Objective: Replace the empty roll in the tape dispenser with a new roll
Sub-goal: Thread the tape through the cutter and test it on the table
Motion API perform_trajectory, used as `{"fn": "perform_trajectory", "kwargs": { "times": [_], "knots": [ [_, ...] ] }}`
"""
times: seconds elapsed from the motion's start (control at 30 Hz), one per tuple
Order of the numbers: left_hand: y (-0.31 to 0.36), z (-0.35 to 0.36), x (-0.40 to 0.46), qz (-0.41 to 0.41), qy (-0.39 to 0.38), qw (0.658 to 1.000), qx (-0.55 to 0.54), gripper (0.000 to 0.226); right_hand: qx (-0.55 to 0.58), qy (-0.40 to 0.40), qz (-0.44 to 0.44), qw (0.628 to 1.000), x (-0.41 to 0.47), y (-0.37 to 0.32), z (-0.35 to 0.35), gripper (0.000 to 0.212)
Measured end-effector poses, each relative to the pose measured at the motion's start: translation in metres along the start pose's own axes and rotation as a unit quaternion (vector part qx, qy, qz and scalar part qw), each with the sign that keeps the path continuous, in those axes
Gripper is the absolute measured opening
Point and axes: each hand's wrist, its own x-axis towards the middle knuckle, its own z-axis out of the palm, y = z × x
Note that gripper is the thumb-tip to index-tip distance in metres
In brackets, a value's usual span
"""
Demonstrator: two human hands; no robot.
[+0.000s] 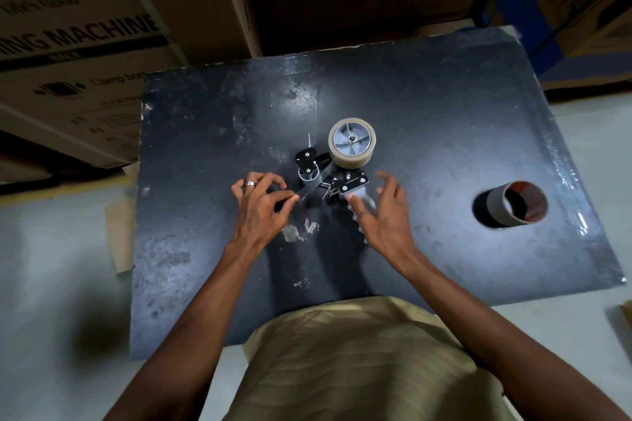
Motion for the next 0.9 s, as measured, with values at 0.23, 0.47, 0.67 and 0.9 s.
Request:
{"fn": "perform_trajectory", "kwargs": {
  "times": [0.23, 0.47, 0.67, 0.9],
  "knots": [
    [0.000, 0.000, 0.002, 0.017, 0.004, 1.000, -0.002, 0.009, -0.240, -0.025, -0.353, 0.904, 0.024, -0.045, -0.008, 0.037],
    [-0.003, -0.001, 0.002, 0.024, 0.010, 1.000, -0.003, 0.013, -0.229, -0.107, -0.401, 0.880, 0.055, -0.039, -0.005, 0.033],
    [-0.004, -0.003, 0.005, 0.033, 0.016, 0.999, 0.004, 0.009, -0.212, -0.091, -0.459, 0.858, 0.063, -0.030, 0.005, 0.031],
    [-0.004, -0.003, 0.006, 0.042, 0.023, 0.999, 0.008, 0.006, -0.176, -0.080, -0.414, 0.889, 0.061, -0.033, 0.012, 0.021]
  ]
}}
